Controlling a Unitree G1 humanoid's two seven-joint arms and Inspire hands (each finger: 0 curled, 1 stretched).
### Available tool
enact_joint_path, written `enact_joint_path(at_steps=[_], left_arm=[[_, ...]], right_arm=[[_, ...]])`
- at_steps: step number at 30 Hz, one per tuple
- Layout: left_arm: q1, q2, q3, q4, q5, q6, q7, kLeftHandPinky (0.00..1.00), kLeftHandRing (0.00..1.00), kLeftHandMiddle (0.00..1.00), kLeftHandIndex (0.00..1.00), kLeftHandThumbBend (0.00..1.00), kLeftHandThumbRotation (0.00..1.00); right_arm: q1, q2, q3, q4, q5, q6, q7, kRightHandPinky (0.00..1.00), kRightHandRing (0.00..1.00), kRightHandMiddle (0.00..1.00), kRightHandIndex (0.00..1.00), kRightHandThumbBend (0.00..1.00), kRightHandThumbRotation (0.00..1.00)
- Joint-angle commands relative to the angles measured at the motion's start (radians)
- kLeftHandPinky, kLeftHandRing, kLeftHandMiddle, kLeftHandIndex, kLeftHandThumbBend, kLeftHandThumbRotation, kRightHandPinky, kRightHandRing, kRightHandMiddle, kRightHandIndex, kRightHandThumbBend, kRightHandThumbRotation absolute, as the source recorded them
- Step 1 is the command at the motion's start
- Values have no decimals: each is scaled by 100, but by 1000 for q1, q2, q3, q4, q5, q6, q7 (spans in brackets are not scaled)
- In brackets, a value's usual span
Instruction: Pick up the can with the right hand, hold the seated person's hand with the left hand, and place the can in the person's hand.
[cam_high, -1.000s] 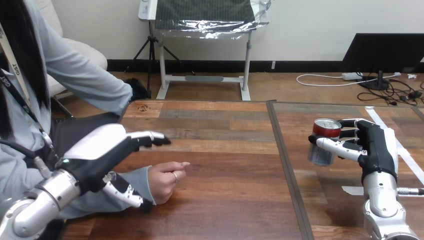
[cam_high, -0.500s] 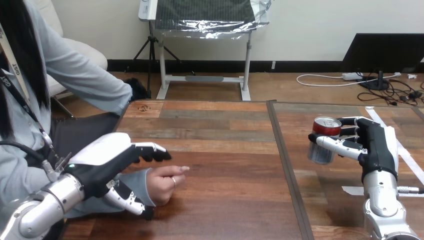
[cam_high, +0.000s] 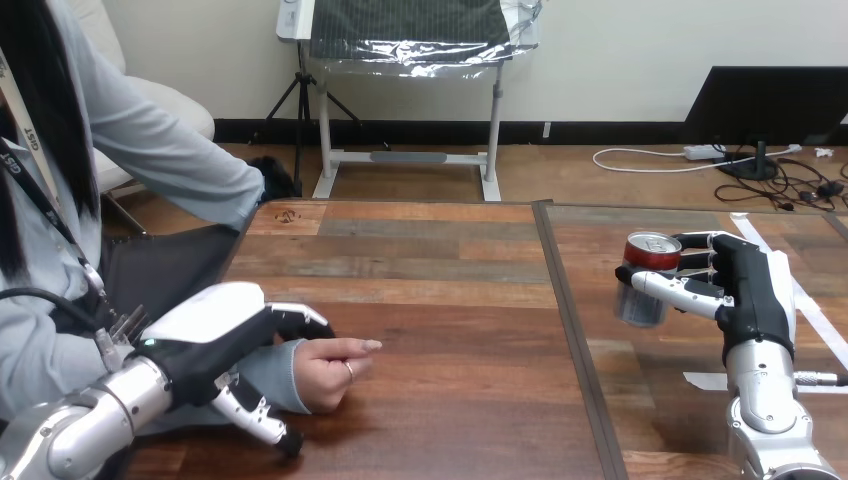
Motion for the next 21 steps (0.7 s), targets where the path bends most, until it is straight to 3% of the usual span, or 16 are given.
enact_joint_path(at_steps=[1, 21], left_arm=[[-91, 24, -20, 39, 15, -13, 51, 71, 76, 75, 74, 100, 19], [-131, 24, -83, 171, 64, -20, 159, 71, 75, 75, 74, 100, 20]], right_arm=[[-91, -37, -6, -67, 13, -50, 0, 36, 42, 49, 53, 79, 0], [-82, -39, -7, -75, 15, -62, 10, 37, 43, 50, 53, 78, 0]])
